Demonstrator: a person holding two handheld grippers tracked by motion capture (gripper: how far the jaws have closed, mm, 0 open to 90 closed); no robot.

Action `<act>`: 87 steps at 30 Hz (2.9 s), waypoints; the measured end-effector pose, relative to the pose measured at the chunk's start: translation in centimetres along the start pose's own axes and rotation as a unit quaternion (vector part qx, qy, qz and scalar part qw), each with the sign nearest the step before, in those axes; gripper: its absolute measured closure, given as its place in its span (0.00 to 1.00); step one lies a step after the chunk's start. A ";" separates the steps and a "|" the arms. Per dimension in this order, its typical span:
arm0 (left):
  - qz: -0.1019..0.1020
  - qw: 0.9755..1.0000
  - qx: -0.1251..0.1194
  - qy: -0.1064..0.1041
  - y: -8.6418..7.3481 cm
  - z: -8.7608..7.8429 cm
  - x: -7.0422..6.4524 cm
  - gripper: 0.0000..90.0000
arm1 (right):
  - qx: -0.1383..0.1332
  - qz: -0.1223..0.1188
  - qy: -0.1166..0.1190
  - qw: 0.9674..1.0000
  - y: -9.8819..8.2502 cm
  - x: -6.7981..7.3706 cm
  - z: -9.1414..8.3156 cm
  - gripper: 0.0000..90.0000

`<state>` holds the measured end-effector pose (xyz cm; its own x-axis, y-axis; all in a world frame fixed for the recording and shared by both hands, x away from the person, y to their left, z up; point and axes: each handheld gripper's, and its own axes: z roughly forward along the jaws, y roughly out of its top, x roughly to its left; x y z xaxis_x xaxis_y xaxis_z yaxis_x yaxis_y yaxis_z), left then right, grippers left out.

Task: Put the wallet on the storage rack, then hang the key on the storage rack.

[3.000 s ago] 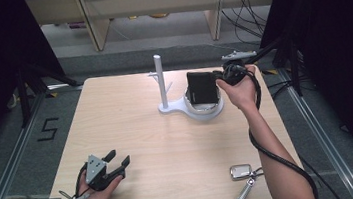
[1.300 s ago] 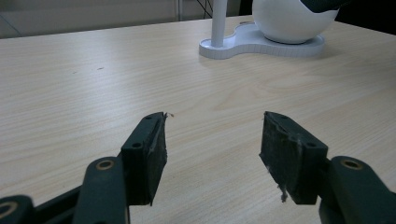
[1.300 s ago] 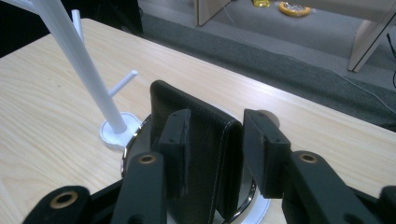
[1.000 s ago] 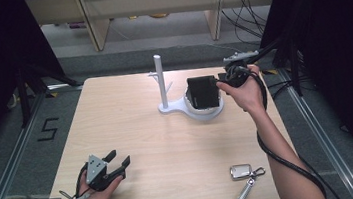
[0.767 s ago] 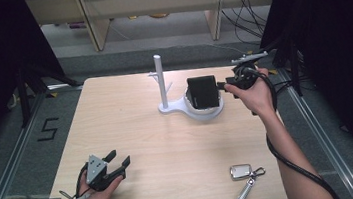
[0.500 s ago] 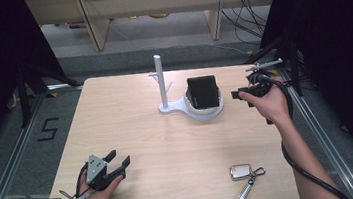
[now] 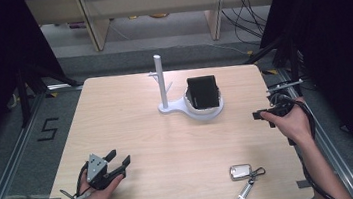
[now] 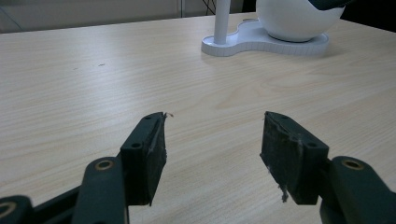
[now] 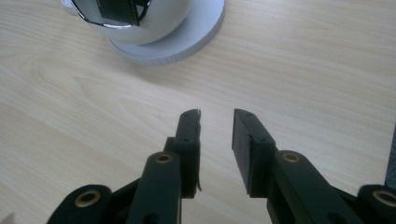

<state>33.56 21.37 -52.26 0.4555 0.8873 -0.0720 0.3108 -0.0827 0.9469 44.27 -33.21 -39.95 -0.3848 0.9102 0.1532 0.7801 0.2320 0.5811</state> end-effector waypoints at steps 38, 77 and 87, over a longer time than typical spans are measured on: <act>0.012 1.000 -0.006 -0.018 1.0 0.0 -0.6 0.44 | 0.196 -0.096 0.037 0.975 -6.6 -0.1 1.3 0.79; 0.011 1.000 0.001 -0.026 0.7 0.0 -0.6 0.43 | 0.273 -0.220 0.083 0.933 -9.6 3.6 2.5 0.63; 0.007 1.000 0.002 -0.024 0.7 0.0 -0.6 0.43 | 0.262 -0.246 0.081 0.930 -9.2 3.4 2.6 0.64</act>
<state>33.51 20.78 -51.58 0.4993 0.8633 -0.0736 0.3073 -0.0969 0.9467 37.05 -31.34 -46.82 -0.7950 0.5957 0.1148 0.6066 0.7809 0.1492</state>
